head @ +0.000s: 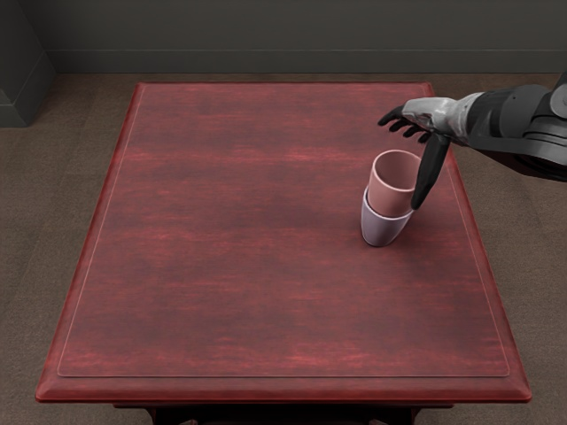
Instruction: Pick up cup and place in cup with right hand
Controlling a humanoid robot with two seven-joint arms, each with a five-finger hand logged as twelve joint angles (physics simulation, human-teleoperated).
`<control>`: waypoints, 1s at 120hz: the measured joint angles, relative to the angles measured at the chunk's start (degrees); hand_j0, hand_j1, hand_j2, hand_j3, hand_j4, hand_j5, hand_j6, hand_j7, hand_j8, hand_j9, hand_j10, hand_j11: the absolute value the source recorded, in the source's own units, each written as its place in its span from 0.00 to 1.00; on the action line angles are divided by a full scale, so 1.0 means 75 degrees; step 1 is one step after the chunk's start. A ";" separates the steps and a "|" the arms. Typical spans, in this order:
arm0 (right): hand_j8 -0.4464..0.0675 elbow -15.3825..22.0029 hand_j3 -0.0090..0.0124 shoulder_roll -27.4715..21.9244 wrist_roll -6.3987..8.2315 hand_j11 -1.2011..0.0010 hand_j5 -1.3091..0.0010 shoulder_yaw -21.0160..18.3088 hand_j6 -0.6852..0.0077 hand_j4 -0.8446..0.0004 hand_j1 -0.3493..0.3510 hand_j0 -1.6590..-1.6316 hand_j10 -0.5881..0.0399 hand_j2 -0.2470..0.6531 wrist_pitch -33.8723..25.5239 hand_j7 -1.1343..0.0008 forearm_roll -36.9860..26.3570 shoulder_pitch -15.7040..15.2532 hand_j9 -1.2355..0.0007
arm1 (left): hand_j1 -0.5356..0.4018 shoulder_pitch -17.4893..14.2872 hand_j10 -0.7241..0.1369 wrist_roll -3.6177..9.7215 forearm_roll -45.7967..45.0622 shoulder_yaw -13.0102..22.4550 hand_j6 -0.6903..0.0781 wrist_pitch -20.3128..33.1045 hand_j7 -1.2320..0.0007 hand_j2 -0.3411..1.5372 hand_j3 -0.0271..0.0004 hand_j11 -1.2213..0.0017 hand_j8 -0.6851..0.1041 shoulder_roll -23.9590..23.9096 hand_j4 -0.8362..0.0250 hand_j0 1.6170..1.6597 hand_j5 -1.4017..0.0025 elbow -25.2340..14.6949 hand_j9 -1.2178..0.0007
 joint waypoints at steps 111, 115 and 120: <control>0.77 0.0386 0.42 -0.0168 0.0000 0.94 0.95 0.5869 0.91 0.94 0.09 0.04 0.85 0.26 0.4354 0.94 0.2967 -0.2817 0.95 | 0.94 0.0000 0.84 0.0000 0.0000 -0.0002 0.90 0.0000 1.00 0.18 0.99 1.00 0.87 0.0000 0.97 0.96 1.00 0.0000 1.00; 0.76 0.0410 0.42 -0.0277 0.0000 0.94 0.94 0.6036 0.91 0.93 0.09 0.04 0.85 0.26 0.4664 0.94 0.3206 -0.2917 0.94 | 0.94 0.0000 0.84 0.0000 0.0000 -0.0002 0.90 0.0000 1.00 0.18 0.99 1.00 0.87 0.0000 0.97 0.96 1.00 0.0000 1.00; 0.75 0.0432 0.42 -0.0445 0.0000 0.93 0.94 0.6204 0.90 0.93 0.10 0.04 0.84 0.26 0.5031 0.93 0.3517 -0.3032 0.94 | 0.94 0.0000 0.84 0.0000 -0.0001 -0.0002 0.90 0.0000 1.00 0.18 0.99 1.00 0.87 0.0000 0.97 0.96 1.00 0.0000 1.00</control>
